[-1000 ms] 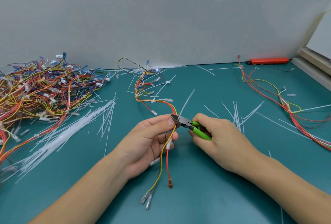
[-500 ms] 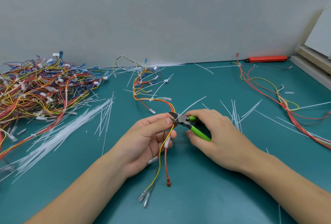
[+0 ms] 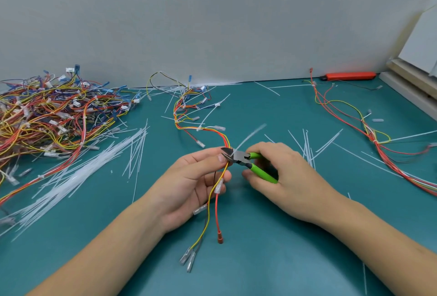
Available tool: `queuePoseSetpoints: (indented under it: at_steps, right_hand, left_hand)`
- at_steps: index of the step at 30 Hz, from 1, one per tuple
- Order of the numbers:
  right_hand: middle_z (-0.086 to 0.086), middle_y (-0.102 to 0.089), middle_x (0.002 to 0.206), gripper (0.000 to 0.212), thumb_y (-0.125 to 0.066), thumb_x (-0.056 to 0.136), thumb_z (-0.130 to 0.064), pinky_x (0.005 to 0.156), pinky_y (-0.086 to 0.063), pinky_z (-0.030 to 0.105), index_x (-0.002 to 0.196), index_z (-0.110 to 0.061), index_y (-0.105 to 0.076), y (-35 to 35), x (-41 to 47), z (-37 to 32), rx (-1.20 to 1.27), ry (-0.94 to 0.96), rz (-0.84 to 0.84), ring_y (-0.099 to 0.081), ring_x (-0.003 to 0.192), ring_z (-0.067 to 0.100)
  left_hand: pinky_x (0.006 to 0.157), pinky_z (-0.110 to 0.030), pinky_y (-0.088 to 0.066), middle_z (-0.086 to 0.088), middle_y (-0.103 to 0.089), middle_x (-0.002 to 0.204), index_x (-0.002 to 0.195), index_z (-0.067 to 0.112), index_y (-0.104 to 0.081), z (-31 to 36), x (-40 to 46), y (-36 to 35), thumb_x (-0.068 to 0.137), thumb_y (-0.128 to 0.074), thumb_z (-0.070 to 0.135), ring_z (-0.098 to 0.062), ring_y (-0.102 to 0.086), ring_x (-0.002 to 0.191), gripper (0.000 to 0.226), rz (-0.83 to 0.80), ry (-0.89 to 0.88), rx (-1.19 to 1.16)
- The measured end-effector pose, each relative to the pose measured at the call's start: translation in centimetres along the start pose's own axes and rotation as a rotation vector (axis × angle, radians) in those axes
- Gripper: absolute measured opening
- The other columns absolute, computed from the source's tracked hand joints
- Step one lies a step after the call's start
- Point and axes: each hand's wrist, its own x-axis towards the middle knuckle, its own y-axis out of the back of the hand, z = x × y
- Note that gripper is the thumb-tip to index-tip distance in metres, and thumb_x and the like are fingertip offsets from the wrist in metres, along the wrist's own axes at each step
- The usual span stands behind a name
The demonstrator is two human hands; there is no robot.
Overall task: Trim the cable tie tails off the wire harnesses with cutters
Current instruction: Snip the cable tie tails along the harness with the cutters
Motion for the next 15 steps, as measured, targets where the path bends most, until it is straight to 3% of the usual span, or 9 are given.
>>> queuePoseSetpoints:
  at_steps: [2, 5, 12, 15]
  right_hand:
    - [-0.021, -0.061, 0.107, 0.030, -0.068, 0.092, -0.042, 0.100, -0.043, 0.041, 0.121, -0.040, -0.058, 0.23, 0.09, -0.14, -0.040, -0.016, -0.017, -0.051, 0.107, 0.005]
    - [-0.023, -0.060, 0.113, 0.034, -0.066, 0.094, -0.041, 0.104, -0.040, 0.041, 0.127, -0.039, -0.057, 0.32, 0.21, -0.21, -0.063, -0.020, -0.028, -0.047, 0.110, 0.005]
    - [-0.023, -0.057, 0.099, 0.022, -0.065, 0.095, -0.041, 0.098, -0.041, 0.036, 0.116, -0.039, -0.057, 0.08, 0.29, 0.03, -0.063, 0.025, -0.006, -0.047, 0.101, 0.003]
    - [-0.018, -0.057, 0.081, 0.011, -0.066, 0.095, -0.040, 0.082, -0.038, 0.028, 0.094, -0.039, -0.055, 0.08, 0.29, -0.04, -0.039, 0.015, -0.002, -0.051, 0.088, 0.008]
  left_hand:
    - [0.052, -0.020, -0.051, -0.003, -0.070, 0.089, 0.110, 0.003, -0.075, -0.05, 0.09, 0.05, 0.086, -0.067, 0.009, -0.012, -0.065, 0.062, 0.026, 0.000, 0.002, 0.000]
    - [0.052, -0.020, -0.051, -0.003, -0.070, 0.090, 0.112, 0.003, -0.074, -0.05, 0.11, 0.11, 0.086, -0.068, 0.010, -0.012, -0.065, 0.062, 0.027, 0.001, 0.004, 0.013]
    - [0.053, -0.020, -0.051, -0.002, -0.069, 0.088, 0.113, 0.003, -0.073, 0.06, 0.12, 0.07, 0.087, -0.068, 0.010, -0.012, -0.065, 0.062, 0.028, 0.003, 0.007, 0.013]
    - [0.051, -0.021, -0.051, -0.003, -0.068, 0.085, 0.103, 0.006, -0.076, 0.09, 0.05, -0.03, 0.086, -0.069, 0.010, -0.012, -0.064, 0.061, 0.020, 0.007, 0.009, 0.008]
